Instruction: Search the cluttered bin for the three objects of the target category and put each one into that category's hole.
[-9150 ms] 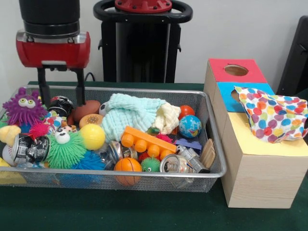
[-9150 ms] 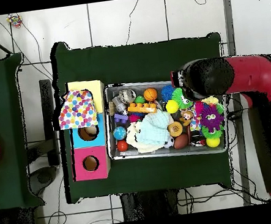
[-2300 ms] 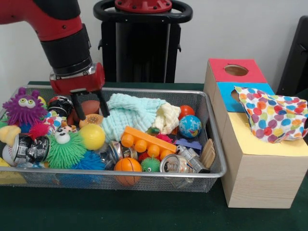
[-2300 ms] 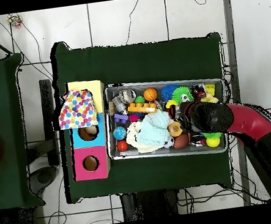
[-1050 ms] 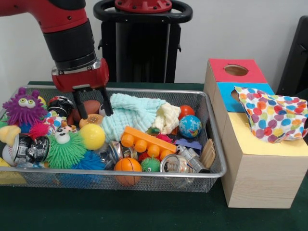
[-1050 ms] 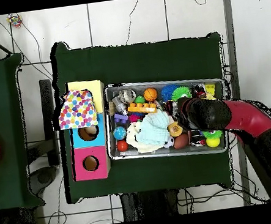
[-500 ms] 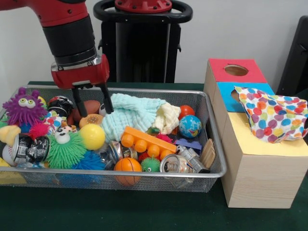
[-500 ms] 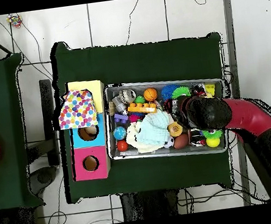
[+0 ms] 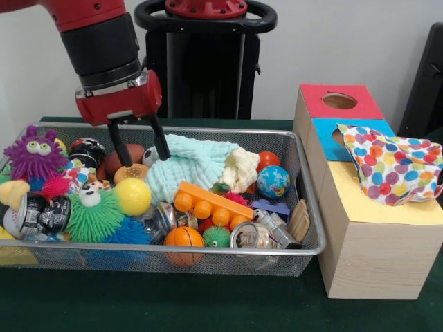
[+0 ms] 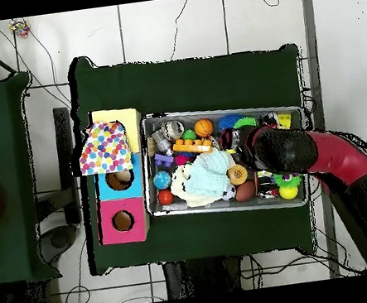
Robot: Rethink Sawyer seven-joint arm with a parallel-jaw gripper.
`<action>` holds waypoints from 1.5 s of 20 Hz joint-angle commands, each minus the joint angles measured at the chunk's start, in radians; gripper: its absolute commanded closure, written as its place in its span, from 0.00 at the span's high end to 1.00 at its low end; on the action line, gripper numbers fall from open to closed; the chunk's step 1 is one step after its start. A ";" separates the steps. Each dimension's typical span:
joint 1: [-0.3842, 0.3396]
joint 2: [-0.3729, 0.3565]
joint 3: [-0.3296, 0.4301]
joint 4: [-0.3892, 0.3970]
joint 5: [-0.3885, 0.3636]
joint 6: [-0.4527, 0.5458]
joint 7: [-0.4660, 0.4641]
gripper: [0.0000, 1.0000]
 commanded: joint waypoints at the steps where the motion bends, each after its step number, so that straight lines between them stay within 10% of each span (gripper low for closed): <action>1: -0.038 0.087 0.062 0.012 0.025 -0.014 -0.048 1.00; 16: -0.069 0.150 0.132 0.069 0.025 -0.128 0.009 1.00; 25: 0.018 -0.119 0.012 0.034 0.021 0.167 -0.019 1.00; 30: -0.044 -0.130 0.069 0.017 0.067 0.259 -0.092 1.00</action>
